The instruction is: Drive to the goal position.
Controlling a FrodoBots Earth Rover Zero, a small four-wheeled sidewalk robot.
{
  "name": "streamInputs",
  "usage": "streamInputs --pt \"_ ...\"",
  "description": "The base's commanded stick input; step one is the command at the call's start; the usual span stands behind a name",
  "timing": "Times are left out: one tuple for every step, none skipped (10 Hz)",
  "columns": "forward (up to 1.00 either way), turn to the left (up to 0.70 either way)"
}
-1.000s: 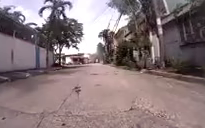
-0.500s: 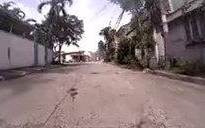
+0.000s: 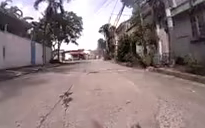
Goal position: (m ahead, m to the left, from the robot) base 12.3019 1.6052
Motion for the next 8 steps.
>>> streamInputs --pt "0.70 0.00" --pt "0.70 0.00" --pt "0.70 0.00" --pt "0.70 0.00" --pt "0.70 0.00" --pt "0.70 0.00" --pt "0.70 0.00" --pt "0.70 0.00"
